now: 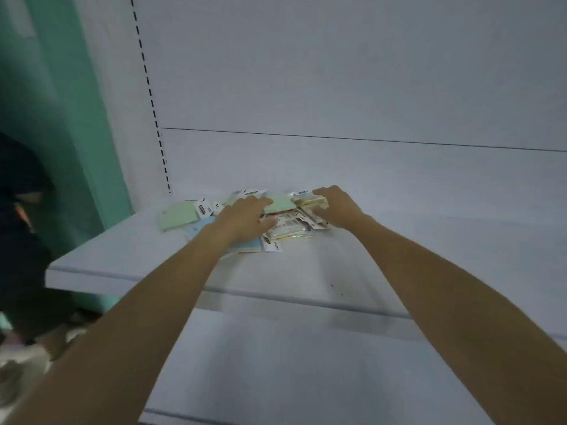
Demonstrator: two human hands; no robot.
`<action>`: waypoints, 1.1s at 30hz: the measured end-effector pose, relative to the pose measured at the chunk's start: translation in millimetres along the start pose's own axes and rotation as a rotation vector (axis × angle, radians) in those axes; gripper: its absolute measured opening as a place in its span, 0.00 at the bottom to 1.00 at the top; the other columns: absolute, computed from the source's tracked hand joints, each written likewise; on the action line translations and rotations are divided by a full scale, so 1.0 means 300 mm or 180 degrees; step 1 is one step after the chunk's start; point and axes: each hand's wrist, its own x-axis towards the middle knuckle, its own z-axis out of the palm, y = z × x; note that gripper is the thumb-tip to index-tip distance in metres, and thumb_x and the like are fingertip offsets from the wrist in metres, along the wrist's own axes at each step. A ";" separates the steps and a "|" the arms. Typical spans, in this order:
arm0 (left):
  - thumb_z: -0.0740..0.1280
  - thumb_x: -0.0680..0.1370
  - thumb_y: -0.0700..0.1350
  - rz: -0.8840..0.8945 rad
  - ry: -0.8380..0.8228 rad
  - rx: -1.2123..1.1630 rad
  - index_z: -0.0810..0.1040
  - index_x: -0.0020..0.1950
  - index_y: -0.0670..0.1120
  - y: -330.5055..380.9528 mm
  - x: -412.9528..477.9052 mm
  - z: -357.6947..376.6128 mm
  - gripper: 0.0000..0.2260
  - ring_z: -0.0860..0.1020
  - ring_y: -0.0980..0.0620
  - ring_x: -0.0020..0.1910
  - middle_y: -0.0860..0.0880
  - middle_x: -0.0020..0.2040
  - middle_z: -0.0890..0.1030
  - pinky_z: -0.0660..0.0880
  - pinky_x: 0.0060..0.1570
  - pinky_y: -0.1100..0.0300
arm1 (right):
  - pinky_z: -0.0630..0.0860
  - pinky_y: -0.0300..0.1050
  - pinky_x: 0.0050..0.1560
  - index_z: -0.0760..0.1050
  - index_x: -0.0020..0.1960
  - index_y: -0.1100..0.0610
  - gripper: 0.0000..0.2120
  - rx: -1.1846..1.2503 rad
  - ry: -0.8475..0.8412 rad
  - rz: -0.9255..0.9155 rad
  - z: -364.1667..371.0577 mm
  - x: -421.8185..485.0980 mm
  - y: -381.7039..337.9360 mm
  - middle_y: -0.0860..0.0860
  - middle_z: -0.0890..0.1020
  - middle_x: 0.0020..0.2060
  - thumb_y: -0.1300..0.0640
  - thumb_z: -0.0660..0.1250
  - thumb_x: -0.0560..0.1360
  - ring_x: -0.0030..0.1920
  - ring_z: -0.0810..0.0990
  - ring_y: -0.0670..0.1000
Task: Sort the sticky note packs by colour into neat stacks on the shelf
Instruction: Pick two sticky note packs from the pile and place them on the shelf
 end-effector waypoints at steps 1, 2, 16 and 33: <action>0.57 0.78 0.56 -0.0031 0.0012 0.0157 0.60 0.73 0.51 0.009 0.011 0.004 0.24 0.61 0.46 0.73 0.47 0.73 0.65 0.63 0.67 0.48 | 0.65 0.50 0.67 0.67 0.68 0.53 0.23 -0.0006 0.0038 -0.0036 -0.004 0.013 0.007 0.57 0.69 0.66 0.56 0.64 0.73 0.67 0.68 0.59; 0.57 0.78 0.56 -0.0055 0.0063 0.0330 0.59 0.73 0.51 0.014 0.027 0.010 0.24 0.61 0.46 0.73 0.46 0.73 0.65 0.63 0.67 0.48 | 0.64 0.50 0.68 0.66 0.68 0.53 0.23 -0.0023 0.0072 -0.0056 -0.009 0.026 0.012 0.57 0.68 0.67 0.56 0.64 0.74 0.67 0.67 0.59; 0.54 0.78 0.58 -0.0175 -0.0159 0.1253 0.58 0.74 0.51 -0.022 0.243 0.077 0.25 0.60 0.43 0.72 0.47 0.75 0.61 0.60 0.69 0.46 | 0.67 0.49 0.59 0.75 0.59 0.55 0.13 -0.0543 0.0439 -0.0592 0.061 0.115 0.052 0.56 0.74 0.60 0.57 0.61 0.76 0.60 0.73 0.58; 0.52 0.81 0.52 0.0309 -0.0078 0.1588 0.63 0.71 0.58 -0.100 0.191 0.061 0.18 0.64 0.43 0.68 0.43 0.67 0.71 0.63 0.65 0.51 | 0.69 0.50 0.53 0.73 0.63 0.53 0.16 -0.1174 0.0368 -0.0744 0.024 0.023 0.061 0.56 0.76 0.58 0.56 0.60 0.76 0.58 0.72 0.59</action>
